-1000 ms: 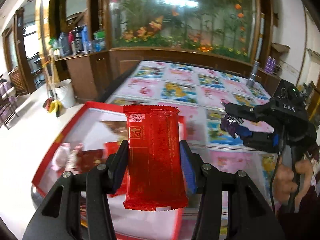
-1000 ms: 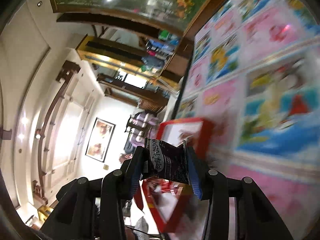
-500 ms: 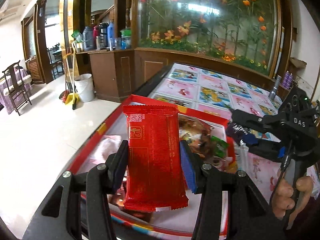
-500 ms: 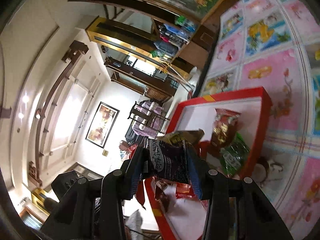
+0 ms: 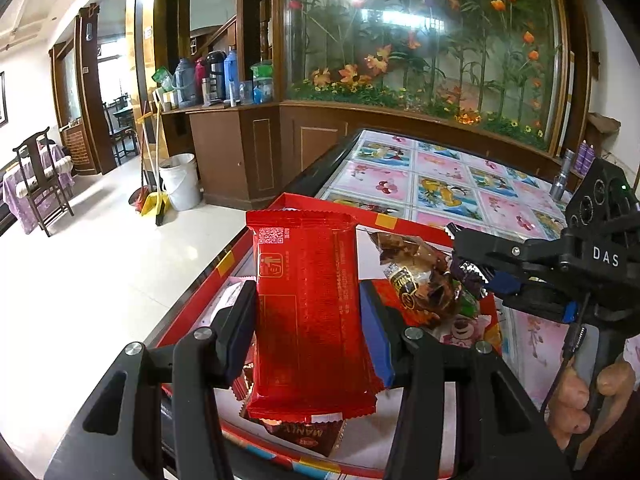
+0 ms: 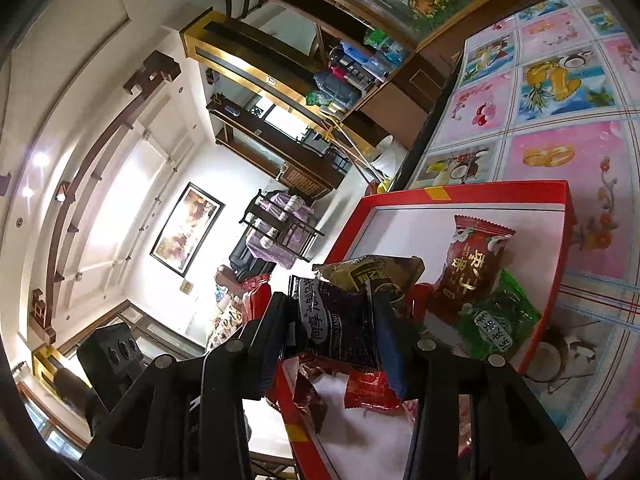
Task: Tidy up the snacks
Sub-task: 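Lift red packet with left tool while right tool carries black packet over box, then open right tool to drop black packet while left tool releases red packet into box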
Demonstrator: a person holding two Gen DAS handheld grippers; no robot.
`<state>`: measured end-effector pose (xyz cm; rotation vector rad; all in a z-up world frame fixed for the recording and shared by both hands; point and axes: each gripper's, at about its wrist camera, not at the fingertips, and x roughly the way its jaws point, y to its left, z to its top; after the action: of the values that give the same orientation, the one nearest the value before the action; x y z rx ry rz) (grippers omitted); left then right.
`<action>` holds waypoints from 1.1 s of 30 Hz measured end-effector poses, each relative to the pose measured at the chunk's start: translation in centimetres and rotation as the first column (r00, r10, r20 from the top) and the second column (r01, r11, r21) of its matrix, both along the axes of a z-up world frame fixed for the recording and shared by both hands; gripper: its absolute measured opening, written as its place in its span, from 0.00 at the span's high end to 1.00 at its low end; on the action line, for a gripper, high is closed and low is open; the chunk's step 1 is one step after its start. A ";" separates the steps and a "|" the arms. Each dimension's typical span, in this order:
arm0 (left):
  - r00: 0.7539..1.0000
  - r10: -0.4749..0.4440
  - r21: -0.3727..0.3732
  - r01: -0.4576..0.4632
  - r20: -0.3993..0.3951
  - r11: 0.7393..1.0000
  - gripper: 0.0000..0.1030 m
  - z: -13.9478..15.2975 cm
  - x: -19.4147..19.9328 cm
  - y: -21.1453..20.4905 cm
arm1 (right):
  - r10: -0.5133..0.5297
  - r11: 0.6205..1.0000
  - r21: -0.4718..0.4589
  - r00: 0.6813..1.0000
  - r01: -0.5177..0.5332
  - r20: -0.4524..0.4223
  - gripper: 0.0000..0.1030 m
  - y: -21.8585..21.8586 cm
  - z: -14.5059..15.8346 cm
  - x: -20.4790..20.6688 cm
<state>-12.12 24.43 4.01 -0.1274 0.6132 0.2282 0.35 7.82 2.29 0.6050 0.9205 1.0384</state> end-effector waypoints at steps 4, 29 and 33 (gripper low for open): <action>1.000 0.001 0.001 -0.001 -0.009 1.000 0.53 -0.2 0.3 0.0 | -0.006 1.000 -0.009 1.000 0.006 0.008 0.57 0.1 0.2 -0.1; 0.999 0.010 0.022 -0.009 -0.046 1.000 0.53 -1.5 2.3 0.3 | -0.018 0.991 -0.128 0.997 0.027 0.072 0.53 2.3 0.2 0.3; 0.998 0.028 0.050 -0.025 -0.053 0.998 0.53 -1.5 2.5 0.3 | -0.036 0.988 -0.149 0.995 0.050 0.095 0.47 2.1 0.5 0.3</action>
<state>-9.66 24.73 2.48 -0.0822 0.6593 0.2726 0.64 9.89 2.79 0.4453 0.8929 0.9410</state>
